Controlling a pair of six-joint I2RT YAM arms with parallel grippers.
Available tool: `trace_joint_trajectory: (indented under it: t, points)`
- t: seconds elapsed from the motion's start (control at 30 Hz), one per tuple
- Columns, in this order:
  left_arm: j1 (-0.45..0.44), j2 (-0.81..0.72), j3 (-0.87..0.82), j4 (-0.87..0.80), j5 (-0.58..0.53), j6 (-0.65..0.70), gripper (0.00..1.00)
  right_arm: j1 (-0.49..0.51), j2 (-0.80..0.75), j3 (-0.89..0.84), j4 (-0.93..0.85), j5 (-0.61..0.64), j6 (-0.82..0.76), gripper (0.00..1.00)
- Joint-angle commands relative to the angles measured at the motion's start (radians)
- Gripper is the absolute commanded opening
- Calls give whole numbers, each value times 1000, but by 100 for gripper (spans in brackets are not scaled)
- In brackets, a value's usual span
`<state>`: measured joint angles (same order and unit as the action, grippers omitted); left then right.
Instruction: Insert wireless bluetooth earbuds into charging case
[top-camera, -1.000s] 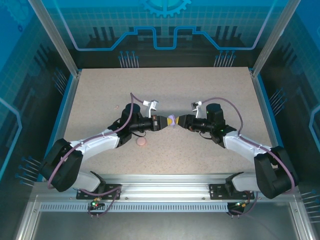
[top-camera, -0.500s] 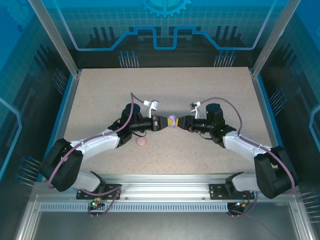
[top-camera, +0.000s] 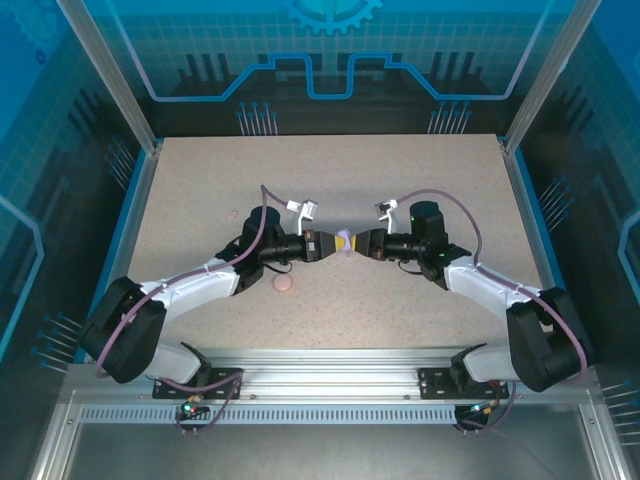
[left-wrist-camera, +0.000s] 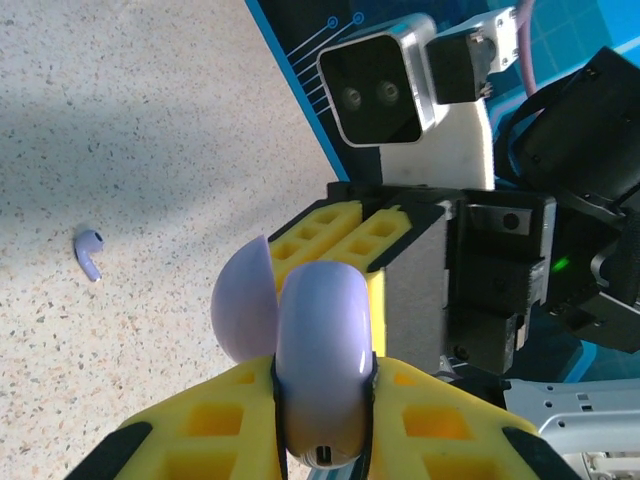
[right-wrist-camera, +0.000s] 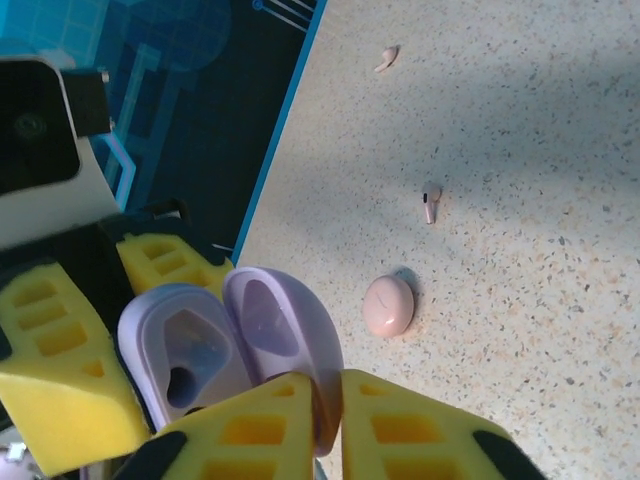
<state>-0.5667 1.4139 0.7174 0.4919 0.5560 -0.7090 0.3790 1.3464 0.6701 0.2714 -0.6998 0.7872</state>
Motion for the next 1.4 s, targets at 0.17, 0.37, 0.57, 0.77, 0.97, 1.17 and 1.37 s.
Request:
trace_joint_trajectory:
  t: [0.17, 0.37, 0.57, 0.77, 0.97, 1.17, 1.37]
  points:
    - [-15, 14, 19, 19, 38, -18, 0, 1, -8, 52, -42, -8, -33, 0]
    - [9, -24, 55, -111, -31, 29, 76, -5, -18, 112, -227, 86, -109, 0]
    - [122, -65, 210, -405, 31, 196, 96, -13, 30, 280, -513, 213, -377, 0]
    - [178, 43, 468, -804, 140, 497, 97, -12, 69, 392, -640, 250, -595, 0]
    - [178, 192, 661, -1067, 267, 669, 79, 15, 109, 467, -720, 237, -745, 0]
    - [177, 287, 739, -1138, 326, 716, 69, 19, 118, 470, -721, 223, -767, 0]
    - [174, 377, 796, -1165, 407, 719, 65, 27, 123, 478, -722, 220, -772, 0]
